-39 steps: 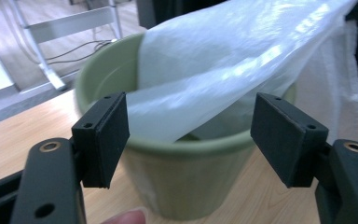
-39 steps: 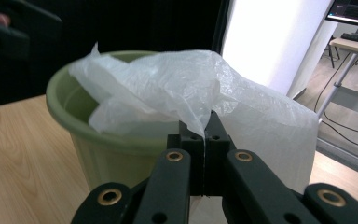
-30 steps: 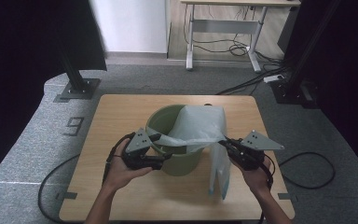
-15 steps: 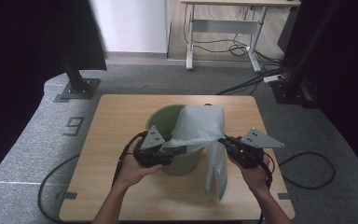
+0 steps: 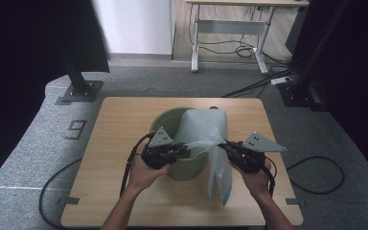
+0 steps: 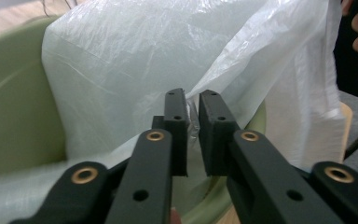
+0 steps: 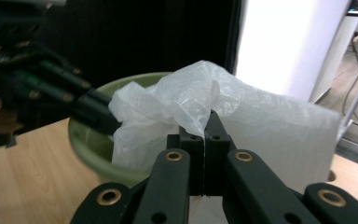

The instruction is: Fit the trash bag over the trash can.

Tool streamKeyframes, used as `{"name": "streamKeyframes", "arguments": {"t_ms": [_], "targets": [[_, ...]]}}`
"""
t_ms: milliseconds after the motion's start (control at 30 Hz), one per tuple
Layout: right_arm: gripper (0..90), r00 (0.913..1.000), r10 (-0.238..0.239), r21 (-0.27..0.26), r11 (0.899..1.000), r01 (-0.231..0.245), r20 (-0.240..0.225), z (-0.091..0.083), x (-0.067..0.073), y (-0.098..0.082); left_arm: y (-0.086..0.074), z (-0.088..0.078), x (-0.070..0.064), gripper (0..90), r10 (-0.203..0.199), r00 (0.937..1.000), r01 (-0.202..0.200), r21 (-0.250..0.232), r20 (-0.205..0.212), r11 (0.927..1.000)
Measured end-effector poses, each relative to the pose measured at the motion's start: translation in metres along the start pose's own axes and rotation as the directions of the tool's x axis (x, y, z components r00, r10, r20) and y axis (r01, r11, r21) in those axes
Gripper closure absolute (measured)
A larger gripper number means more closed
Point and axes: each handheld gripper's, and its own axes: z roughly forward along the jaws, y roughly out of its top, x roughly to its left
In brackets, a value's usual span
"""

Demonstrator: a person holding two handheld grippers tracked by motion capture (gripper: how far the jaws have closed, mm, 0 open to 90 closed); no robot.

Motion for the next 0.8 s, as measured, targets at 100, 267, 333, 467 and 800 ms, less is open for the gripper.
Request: {"name": "streamKeyframes", "arguments": {"t_ms": [100,267,333,467,800], "targets": [[71.1,0.9994,-0.010,0.011,1.000,0.010,-0.032,0.003,0.006,-0.009,-0.002,-0.001,0.003,85.1,-0.020,0.9998,0.020,0.009,0.001,0.9998],[45.5,0.9991,0.029,-0.014,0.999,-0.029,0.032,-0.006,0.021,-0.022,-0.004,-0.005,0.007,85.9,-0.032,0.9994,0.032,0.003,-0.011,0.9995],[39.4,0.9980,0.039,-0.029,0.999,-0.037,0.051,-0.012,0.025,-0.028,-0.005,-0.005,0.008,86.0,-0.034,0.9993,0.034,0.004,-0.014,0.9994],[36.1,0.9949,0.070,-0.037,0.997,-0.068,0.073,-0.025,0.032,-0.042,-0.008,-0.006,0.009,86.0,-0.038,0.9992,0.038,0.008,-0.012,0.9993],[33.6,0.9875,0.132,0.031,0.990,-0.135,0.087,-0.014,0.044,-0.080,-0.013,-0.010,0.011,85.6,-0.048,0.9986,0.048,0.011,-0.023,0.9988]]}}
